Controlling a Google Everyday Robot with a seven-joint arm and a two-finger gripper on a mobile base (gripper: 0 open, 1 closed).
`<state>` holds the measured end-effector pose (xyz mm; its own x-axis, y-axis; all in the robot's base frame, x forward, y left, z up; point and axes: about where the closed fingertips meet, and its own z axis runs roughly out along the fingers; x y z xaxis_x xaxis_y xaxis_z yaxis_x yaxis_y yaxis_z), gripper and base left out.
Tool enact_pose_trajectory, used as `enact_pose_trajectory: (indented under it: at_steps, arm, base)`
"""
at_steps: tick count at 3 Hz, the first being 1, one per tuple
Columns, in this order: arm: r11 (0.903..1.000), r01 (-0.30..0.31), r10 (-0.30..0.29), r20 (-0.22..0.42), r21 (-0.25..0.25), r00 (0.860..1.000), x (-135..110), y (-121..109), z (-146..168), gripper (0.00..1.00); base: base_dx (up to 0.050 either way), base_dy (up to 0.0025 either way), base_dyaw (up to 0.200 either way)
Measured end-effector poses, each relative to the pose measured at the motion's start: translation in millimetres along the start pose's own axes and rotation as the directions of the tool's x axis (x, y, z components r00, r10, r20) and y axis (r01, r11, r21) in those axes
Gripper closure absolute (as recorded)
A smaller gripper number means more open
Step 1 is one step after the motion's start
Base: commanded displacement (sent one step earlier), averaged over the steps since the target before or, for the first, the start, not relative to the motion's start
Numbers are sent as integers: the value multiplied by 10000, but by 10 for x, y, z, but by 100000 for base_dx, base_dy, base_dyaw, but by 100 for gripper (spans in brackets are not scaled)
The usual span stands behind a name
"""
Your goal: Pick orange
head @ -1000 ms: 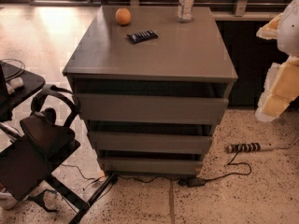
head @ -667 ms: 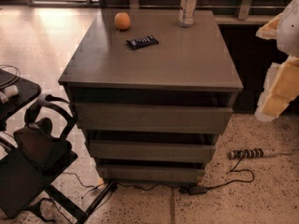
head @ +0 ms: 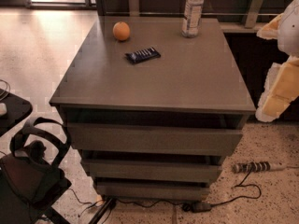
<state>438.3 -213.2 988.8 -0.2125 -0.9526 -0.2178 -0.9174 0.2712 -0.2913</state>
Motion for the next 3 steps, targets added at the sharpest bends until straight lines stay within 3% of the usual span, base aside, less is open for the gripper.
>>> enact_pose_trajectory:
  at_steps: [3]
  arm:
    - [10000,1,-1,4,3,10000,-4,-3,0,0]
  base:
    - [4449,0,-8]
